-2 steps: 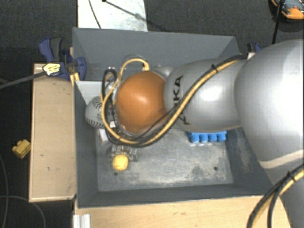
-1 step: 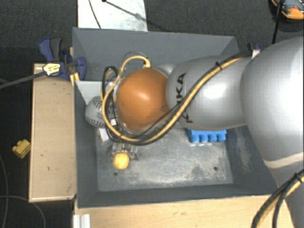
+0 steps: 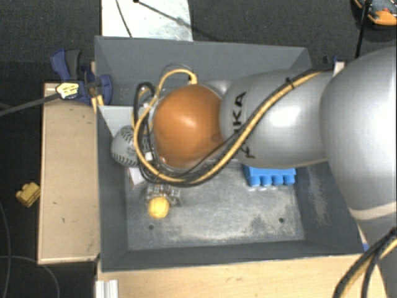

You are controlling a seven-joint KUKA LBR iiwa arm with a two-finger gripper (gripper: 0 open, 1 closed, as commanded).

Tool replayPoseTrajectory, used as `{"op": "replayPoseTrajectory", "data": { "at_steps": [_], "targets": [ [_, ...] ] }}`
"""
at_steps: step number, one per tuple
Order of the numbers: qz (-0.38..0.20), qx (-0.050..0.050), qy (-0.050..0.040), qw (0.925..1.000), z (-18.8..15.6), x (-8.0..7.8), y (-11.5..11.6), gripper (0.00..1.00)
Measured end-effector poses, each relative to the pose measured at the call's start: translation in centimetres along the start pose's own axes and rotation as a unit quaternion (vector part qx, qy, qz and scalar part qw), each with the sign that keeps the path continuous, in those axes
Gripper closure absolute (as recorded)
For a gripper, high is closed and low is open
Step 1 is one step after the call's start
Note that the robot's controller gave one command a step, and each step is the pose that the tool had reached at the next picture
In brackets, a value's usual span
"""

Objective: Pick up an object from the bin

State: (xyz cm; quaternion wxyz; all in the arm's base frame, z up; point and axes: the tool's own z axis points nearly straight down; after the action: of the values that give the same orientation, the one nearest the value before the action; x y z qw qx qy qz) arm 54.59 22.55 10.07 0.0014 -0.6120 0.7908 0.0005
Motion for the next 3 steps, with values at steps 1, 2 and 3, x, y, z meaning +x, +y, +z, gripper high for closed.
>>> {"op": "replayPoseTrajectory", "data": {
  "at_steps": [1, 2, 3],
  "targets": [
    [0.001, -0.002, 0.0009, 1.0000, -1.1, 0.0, 0.1, 1.00],
    [0.001, -0.002, 0.0013, 1.0000, -3.0, 0.1, 0.1, 1.00],
    [0.002, 0.001, -0.0007, 1.0000, -4.3, -0.1, 0.0, 1.00]
  ]
}}
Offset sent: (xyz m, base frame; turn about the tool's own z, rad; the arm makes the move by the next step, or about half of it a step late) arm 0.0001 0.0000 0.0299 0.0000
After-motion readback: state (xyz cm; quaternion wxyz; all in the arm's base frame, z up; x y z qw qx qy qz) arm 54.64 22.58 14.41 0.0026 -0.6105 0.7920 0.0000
